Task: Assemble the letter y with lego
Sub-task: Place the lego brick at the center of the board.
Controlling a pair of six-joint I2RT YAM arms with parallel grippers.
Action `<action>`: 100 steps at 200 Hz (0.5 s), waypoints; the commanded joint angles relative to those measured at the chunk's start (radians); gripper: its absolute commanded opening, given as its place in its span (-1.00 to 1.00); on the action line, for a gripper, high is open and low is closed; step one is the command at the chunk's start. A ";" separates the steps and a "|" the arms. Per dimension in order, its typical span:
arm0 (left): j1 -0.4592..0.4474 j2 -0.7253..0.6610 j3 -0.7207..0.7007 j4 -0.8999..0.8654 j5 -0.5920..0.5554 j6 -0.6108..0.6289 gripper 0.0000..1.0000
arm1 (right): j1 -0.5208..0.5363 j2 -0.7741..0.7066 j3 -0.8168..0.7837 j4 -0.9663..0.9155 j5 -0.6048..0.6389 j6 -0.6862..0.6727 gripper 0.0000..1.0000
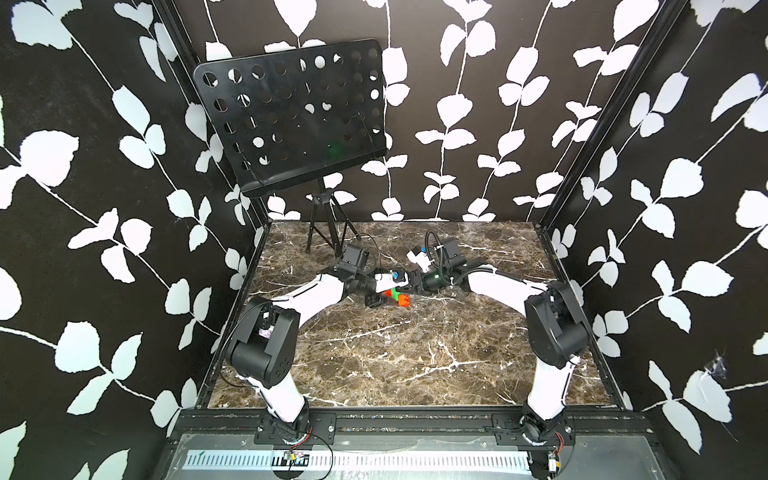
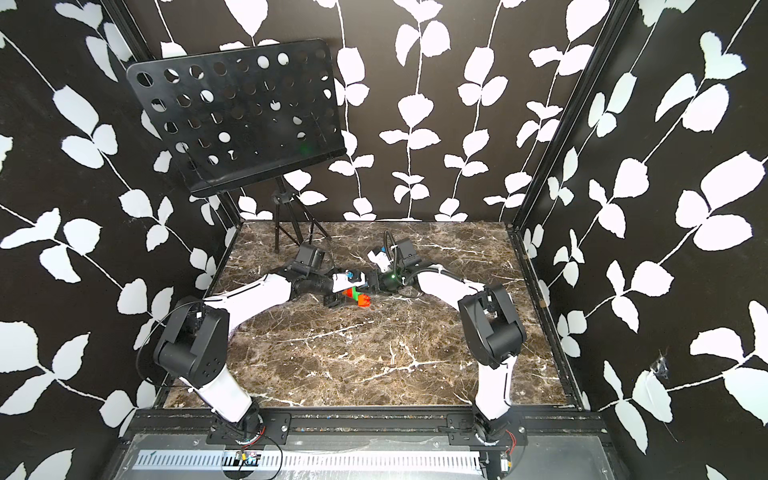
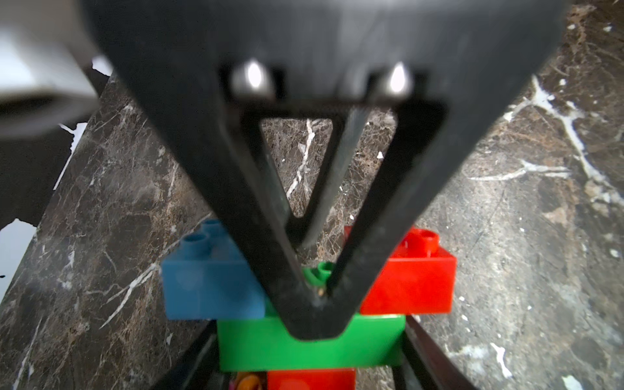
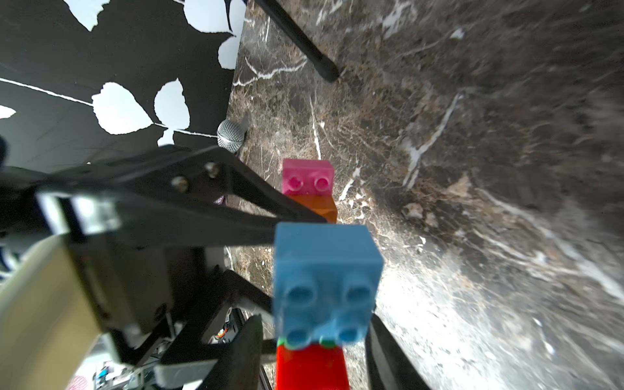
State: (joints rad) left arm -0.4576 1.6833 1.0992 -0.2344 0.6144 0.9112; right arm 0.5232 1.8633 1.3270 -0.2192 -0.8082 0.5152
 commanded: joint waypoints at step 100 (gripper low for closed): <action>-0.040 -0.002 0.126 -0.061 -0.169 -0.731 0.10 | -0.074 -0.334 -0.053 -0.016 0.427 -0.014 -0.01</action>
State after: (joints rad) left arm -0.4671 1.6833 1.1713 -0.2413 0.5320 0.4305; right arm 0.4541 1.5871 1.3304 -0.2787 -0.5255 0.4919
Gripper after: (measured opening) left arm 0.655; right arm 0.496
